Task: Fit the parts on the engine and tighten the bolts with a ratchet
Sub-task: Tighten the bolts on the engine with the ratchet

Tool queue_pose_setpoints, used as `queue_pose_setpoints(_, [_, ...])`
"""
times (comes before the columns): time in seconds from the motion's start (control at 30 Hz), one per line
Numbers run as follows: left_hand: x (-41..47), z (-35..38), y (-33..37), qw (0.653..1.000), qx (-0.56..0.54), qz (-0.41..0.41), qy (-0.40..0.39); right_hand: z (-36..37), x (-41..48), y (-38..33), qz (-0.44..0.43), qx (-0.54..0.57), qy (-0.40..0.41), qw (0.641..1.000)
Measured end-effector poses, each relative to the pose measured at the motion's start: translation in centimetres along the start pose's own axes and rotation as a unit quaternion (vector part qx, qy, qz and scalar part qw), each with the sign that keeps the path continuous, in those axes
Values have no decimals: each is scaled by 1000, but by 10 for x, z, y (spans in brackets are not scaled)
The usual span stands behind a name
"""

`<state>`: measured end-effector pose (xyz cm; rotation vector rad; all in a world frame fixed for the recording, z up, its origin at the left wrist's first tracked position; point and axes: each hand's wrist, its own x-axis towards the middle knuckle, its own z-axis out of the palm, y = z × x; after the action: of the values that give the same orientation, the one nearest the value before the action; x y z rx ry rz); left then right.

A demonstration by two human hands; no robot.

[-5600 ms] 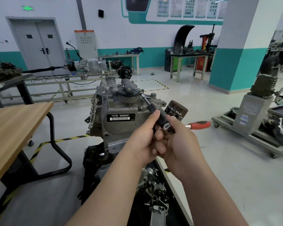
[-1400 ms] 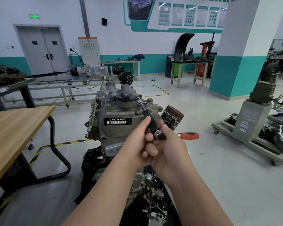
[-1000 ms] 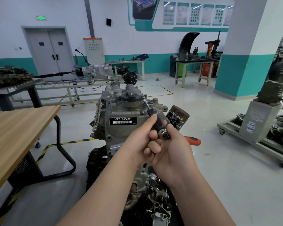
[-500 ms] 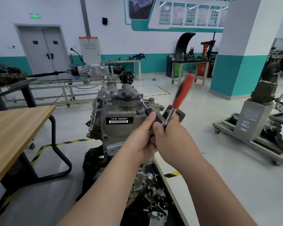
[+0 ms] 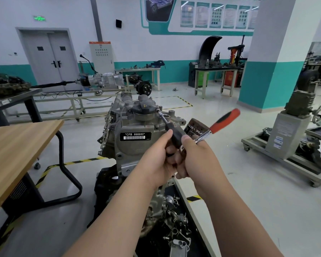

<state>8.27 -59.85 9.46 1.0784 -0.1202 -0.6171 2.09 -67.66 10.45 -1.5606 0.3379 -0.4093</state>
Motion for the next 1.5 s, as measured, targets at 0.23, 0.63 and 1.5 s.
queue_pose_setpoints(0.23, [-1, -2, -2, 999, 20, -27, -16, 7, -11, -1, 136, 406, -100, 898])
queue_pose_setpoints(0.63, [-4, -1, -2, 998, 55, -37, 14, 11, -13, 1, 124, 362, -93, 919])
queue_pose_setpoints(1.5, [3, 4, -3, 1000, -13, -16, 10, 12, -2, 4, 8, 68, -16, 998])
